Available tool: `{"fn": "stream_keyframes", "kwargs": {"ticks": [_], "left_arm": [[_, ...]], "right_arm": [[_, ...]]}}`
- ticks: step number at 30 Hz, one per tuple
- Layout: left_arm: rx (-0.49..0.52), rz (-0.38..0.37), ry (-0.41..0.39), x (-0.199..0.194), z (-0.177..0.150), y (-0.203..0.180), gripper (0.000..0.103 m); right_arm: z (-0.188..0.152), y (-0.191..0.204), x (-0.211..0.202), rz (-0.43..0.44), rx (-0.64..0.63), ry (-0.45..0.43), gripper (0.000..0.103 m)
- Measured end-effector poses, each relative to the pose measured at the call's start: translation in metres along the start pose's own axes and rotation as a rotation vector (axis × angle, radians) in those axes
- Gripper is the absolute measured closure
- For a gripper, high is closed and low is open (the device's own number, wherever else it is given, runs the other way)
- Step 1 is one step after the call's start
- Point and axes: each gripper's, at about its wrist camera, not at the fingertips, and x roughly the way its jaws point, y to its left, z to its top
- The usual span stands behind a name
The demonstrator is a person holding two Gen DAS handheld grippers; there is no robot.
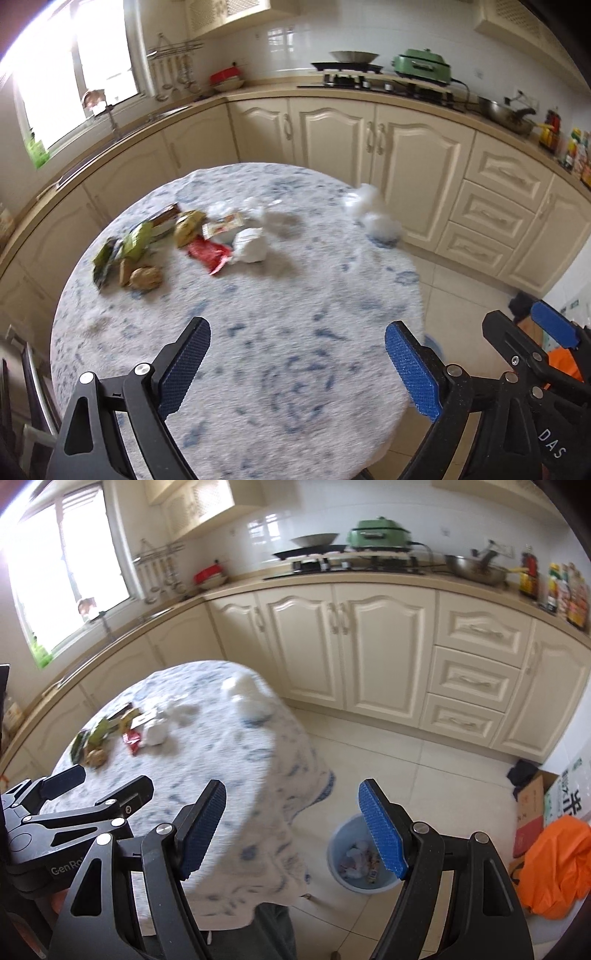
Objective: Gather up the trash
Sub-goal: 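Move both tools back over the table toward the remaining trash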
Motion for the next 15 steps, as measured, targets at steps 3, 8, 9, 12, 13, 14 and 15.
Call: {"fn": "stream_keyframes", "kwargs": {"ticks": [3, 8, 9, 12, 13, 14, 15], "left_arm": [[-0.045, 0.02, 0.009, -0.003, -0.002, 0.019, 0.01], [-0.103, 0.046, 0.027, 0.0, 0.0, 0.041, 0.01], [-0.115, 0.05, 0.034, 0.002, 0.001, 0.045, 0.01], [-0.143, 0.045, 0.053, 0.011, 0.008, 0.053, 0.01], [-0.151, 0.041, 0.059, 0.016, 0.01, 0.057, 0.01], [-0.159, 0.038, 0.064, 0.021, 0.012, 0.062, 0.01], [-0.167, 0.037, 0.069, 0.025, 0.015, 0.065, 0.01]], "right_arm": [[0.002, 0.017, 0.007, 0.019, -0.035, 0.011, 0.027], [0.007, 0.038, 0.018, 0.036, -0.083, 0.019, 0.027], [0.009, 0.041, 0.021, 0.033, -0.094, 0.022, 0.027], [0.016, 0.047, 0.031, 0.026, -0.116, 0.025, 0.022], [0.018, 0.048, 0.035, 0.023, -0.119, 0.026, 0.021], [0.021, 0.048, 0.038, 0.019, -0.124, 0.027, 0.02], [0.025, 0.049, 0.044, 0.013, -0.128, 0.03, 0.019]]}}
